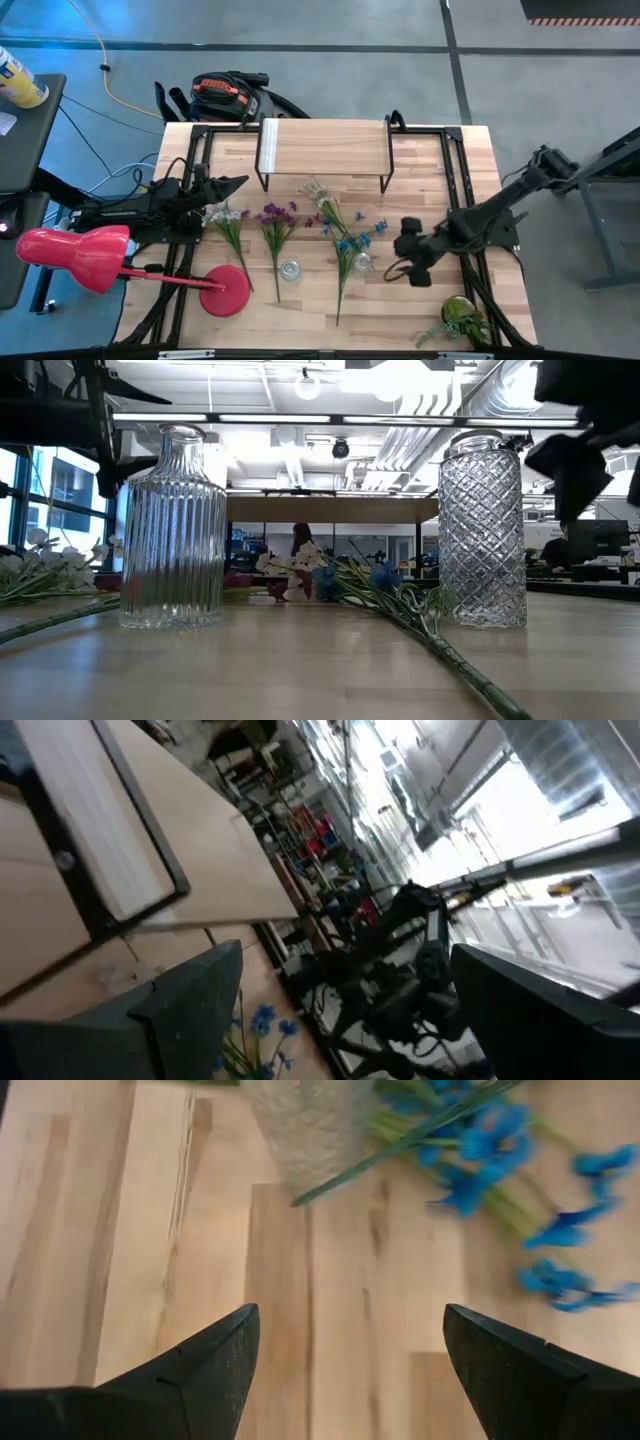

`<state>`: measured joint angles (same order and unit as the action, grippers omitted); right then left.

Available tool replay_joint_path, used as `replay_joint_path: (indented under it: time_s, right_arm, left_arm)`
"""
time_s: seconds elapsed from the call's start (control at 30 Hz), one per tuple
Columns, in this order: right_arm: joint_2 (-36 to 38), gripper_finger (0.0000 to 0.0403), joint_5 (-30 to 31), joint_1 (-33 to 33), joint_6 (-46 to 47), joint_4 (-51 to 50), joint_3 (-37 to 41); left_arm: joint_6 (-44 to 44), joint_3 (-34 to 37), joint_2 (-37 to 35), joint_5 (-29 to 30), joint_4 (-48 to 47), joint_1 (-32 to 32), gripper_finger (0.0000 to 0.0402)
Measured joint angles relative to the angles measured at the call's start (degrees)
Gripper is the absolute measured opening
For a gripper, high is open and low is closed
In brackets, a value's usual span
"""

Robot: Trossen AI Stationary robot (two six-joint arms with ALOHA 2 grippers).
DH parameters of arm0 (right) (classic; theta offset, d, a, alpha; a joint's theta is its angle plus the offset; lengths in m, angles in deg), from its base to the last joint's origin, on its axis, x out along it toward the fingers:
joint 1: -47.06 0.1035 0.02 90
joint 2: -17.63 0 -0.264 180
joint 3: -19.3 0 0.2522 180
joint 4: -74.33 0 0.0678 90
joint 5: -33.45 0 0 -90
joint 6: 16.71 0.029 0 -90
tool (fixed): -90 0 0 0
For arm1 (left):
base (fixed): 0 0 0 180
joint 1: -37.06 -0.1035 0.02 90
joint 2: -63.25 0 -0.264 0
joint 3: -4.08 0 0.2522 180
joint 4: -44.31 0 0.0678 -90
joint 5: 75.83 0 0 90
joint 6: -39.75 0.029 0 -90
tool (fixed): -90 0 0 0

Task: Pick and place flowers into a vace then onto a shelf
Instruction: Put the blue flowers into the right transparent vase

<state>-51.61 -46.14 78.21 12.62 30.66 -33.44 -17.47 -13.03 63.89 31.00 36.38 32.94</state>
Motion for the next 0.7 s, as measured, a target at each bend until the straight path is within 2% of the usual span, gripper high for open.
replay_joint_path:
  time_s: [0.13,0.37,0.7]
  right_arm:
    - [-5.7,0.0305,1.4,0.0,3.6,7.3,0.0]
    - [-12.0,0.0305,3.2,-0.8,3.6,19.6,0.0]
    - [-18.6,0.0305,6.2,-0.8,3.4,29.8,0.0]
  left_arm:
    - [0.0,0.0,0.0,-2.3,0.0,0.0,0.039]
    - [0.0,0.0,0.0,-2.9,-0.1,0.0,0.039]
    - [0.0,0.0,0.0,-2.9,-3.3,0.0,0.039]
